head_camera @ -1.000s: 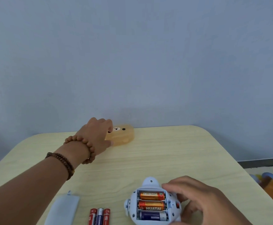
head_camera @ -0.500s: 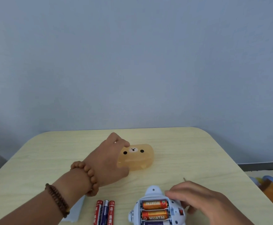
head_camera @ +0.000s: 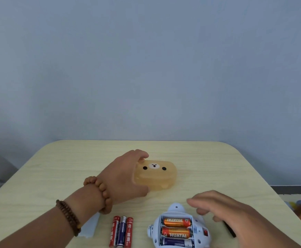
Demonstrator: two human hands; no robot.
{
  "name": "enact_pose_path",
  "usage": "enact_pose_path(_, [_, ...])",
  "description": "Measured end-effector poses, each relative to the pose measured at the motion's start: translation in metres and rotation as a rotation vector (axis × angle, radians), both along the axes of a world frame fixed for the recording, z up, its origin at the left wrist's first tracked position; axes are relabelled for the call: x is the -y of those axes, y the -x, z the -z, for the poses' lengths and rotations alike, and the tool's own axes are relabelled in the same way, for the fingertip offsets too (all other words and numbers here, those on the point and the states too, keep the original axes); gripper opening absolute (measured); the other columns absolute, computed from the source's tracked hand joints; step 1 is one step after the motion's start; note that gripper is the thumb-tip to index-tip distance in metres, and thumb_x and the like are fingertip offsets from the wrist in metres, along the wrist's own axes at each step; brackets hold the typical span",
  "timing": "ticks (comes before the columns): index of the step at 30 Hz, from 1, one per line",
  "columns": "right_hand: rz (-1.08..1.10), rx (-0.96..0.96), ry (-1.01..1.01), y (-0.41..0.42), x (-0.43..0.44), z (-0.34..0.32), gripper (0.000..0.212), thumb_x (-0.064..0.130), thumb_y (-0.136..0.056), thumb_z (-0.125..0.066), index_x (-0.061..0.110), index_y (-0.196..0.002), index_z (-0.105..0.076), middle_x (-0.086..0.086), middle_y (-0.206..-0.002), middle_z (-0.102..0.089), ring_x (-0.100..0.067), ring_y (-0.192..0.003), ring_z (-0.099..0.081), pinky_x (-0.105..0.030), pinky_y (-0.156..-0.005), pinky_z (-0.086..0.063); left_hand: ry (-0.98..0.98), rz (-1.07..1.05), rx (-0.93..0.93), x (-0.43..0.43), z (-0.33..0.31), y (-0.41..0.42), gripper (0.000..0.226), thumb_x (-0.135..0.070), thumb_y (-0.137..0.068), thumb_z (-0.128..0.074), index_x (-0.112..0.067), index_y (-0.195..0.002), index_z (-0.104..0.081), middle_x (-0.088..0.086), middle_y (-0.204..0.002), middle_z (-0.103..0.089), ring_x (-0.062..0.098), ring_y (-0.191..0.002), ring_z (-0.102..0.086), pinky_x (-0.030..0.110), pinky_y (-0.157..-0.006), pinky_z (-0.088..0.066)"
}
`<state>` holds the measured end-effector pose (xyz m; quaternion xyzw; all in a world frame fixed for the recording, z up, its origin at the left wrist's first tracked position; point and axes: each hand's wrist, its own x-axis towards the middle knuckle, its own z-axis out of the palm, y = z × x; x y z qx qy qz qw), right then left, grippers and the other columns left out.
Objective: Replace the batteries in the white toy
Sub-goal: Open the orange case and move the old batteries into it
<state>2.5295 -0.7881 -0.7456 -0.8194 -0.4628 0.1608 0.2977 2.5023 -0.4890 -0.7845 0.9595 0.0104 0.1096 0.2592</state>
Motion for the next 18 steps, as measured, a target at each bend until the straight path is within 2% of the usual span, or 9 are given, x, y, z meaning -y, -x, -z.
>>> enact_pose_path(1, [-0.028, 0.044, 0.02, -0.004, 0.004, -0.001, 0.071, 0.095, -0.065, -0.051, 0.07, -0.13, -0.037, 0.035, -0.14, -0.041, 0.015, -0.129, -0.045, -0.003, -0.097, -0.039, 0.02, -0.001, -0.001, 0.0, -0.001, 0.001, 0.082, -0.052, -0.062, -0.074, -0.04, -0.135, -0.038, -0.025, -0.124, -0.048, -0.006, -0.11, -0.049, 0.004, -0.08, -0.035])
enact_pose_path(4, [0.095, 0.22, -0.097, -0.019, -0.009, -0.012, 0.066, 0.088, -0.073, -0.056, 0.059, -0.132, -0.048, 0.035, -0.138, -0.049, 0.011, -0.127, -0.05, -0.013, -0.092, -0.048, 0.089, 0.005, 0.037, -0.001, -0.008, 0.004, 0.084, -0.057, -0.059, -0.075, -0.043, -0.135, -0.04, -0.027, -0.122, -0.051, -0.011, -0.108, -0.052, 0.009, -0.08, -0.042])
enact_pose_path(6, [0.137, 0.321, -0.105, -0.031, -0.027, -0.02, 0.07, 0.083, -0.075, -0.057, 0.057, -0.138, -0.043, 0.041, -0.145, -0.039, 0.019, -0.133, -0.036, -0.012, -0.099, -0.037, 0.133, 0.019, 0.084, 0.001, -0.016, 0.003, 0.083, -0.059, -0.058, -0.076, -0.045, -0.132, -0.042, -0.028, -0.119, -0.053, -0.012, -0.107, -0.053, 0.014, -0.081, -0.048])
enact_pose_path(8, [0.107, 0.335, -0.033, -0.043, -0.052, -0.029, 0.076, 0.075, -0.077, -0.065, 0.054, -0.145, -0.038, 0.042, -0.149, -0.032, 0.02, -0.136, -0.026, -0.014, -0.105, -0.031, 0.199, 0.034, 0.118, 0.003, -0.023, 0.003, 0.082, -0.059, -0.058, -0.078, -0.045, -0.131, -0.044, -0.027, -0.117, -0.055, -0.008, -0.107, -0.056, 0.021, -0.084, -0.054])
enact_pose_path(10, [0.089, 0.359, 0.04, -0.056, -0.074, -0.033, 0.076, 0.065, -0.08, -0.071, 0.044, -0.147, -0.042, 0.031, -0.146, -0.044, 0.009, -0.133, -0.037, -0.02, -0.107, -0.037, 0.295, 0.047, 0.141, 0.003, -0.026, 0.004, 0.082, -0.061, -0.057, -0.08, -0.045, -0.13, -0.046, -0.023, -0.117, -0.057, -0.002, -0.107, -0.061, 0.024, -0.085, -0.057])
enact_pose_path(13, [0.093, 0.34, 0.08, -0.066, -0.089, -0.032, 0.081, 0.069, -0.072, -0.071, 0.042, -0.145, -0.047, 0.026, -0.132, -0.058, 0.0, -0.119, -0.053, -0.028, -0.098, -0.049, 0.475, 0.061, 0.148, -0.001, -0.025, 0.006, 0.082, -0.057, -0.054, -0.086, -0.046, -0.127, -0.05, -0.014, -0.119, -0.062, 0.007, -0.11, -0.064, 0.025, -0.088, -0.057])
enact_pose_path(15, [0.065, 0.341, 0.074, -0.071, -0.092, -0.026, 0.083, 0.073, -0.067, -0.065, 0.045, -0.143, -0.047, 0.028, -0.127, -0.06, 0.003, -0.114, -0.052, -0.026, -0.09, -0.049, 0.581, 0.082, 0.138, -0.005, -0.023, 0.004, 0.086, -0.049, -0.053, -0.09, -0.042, -0.129, -0.051, -0.008, -0.121, -0.063, 0.011, -0.111, -0.065, 0.025, -0.087, -0.057])
enact_pose_path(18, [0.067, 0.266, 0.005, -0.079, -0.093, -0.018, 0.082, 0.075, -0.066, -0.064, 0.047, -0.142, -0.049, 0.03, -0.118, -0.061, 0.006, -0.107, -0.053, -0.019, -0.081, -0.044, 0.618, 0.11, 0.078, -0.007, -0.019, -0.001, 0.1, -0.041, -0.049, -0.095, -0.035, -0.136, -0.046, -0.005, -0.121, -0.066, 0.009, -0.112, -0.066, 0.026, -0.09, -0.056])
